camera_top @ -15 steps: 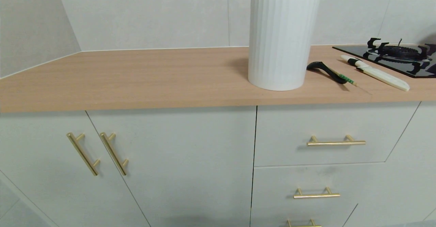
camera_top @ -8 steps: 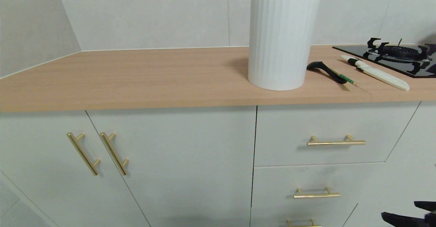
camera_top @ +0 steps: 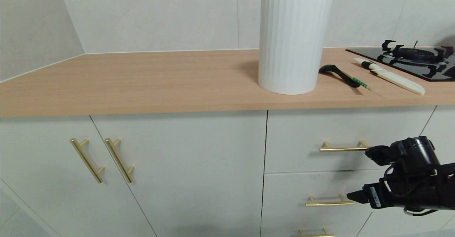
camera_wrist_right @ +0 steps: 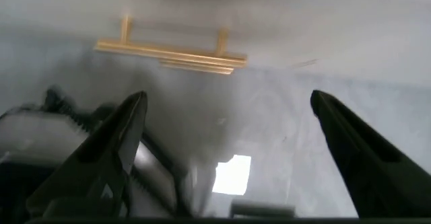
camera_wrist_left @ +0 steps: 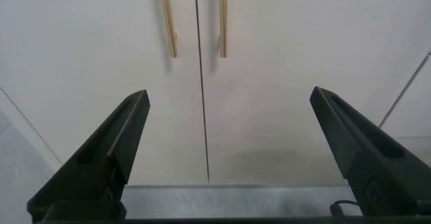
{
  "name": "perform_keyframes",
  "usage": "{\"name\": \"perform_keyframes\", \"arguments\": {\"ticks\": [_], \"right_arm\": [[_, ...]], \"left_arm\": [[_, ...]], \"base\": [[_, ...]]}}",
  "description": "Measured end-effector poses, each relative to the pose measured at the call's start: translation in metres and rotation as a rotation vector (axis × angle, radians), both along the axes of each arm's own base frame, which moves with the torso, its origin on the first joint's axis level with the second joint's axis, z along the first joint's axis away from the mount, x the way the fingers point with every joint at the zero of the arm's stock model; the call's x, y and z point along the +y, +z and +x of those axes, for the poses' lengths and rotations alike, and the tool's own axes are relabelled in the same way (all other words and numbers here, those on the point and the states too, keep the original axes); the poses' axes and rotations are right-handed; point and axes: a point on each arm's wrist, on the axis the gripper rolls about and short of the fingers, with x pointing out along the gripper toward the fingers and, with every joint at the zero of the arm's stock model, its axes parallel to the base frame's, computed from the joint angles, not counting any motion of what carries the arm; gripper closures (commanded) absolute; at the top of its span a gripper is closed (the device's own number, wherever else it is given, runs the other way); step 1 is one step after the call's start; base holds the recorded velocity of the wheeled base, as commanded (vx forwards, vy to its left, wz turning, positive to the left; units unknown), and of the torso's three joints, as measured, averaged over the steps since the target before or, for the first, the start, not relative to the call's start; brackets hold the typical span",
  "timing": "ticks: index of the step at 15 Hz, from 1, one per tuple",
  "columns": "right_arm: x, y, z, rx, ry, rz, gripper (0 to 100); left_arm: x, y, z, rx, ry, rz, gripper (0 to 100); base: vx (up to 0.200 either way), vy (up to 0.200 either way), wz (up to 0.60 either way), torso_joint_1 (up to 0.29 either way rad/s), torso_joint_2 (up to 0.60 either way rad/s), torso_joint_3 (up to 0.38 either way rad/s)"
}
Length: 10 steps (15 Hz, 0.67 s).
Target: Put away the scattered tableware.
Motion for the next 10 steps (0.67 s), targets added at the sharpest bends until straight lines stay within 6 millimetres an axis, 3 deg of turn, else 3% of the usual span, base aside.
{"name": "perform_keyframes", "arguments": {"ticks": [4,6,8,10], "right_arm": [[0.009,-0.027,0.016,-0.061,0.007,-0.012,0],[0.011,-0.036,0.009,-0.028,0.009,-0.005,0],[0.009,-0.028,-0.002,-0.051,-0.019,0.032,0],[0.008,-0.008,-0.015,-0.109,-0.024,0.095,0]], "left_arm": [[0.000,0.000,0.000,-0.001,0.000,0.000,0],[0.000,0.000,0.000,0.000,0.001,0.000,0],[0.000,0.000,0.000,-0.001,0.000,0.000,0],[0.000,0.000,0.000,-0.001,0.001,0.000,0]], "base": [[0.000,0.000,0.00,0.000,0.00,0.000],[0.000,0.000,0.00,0.000,0.00,0.000],[0.000,0.000,0.00,0.000,0.00,0.000],[0.000,0.000,0.00,0.000,0.00,0.000]]}}
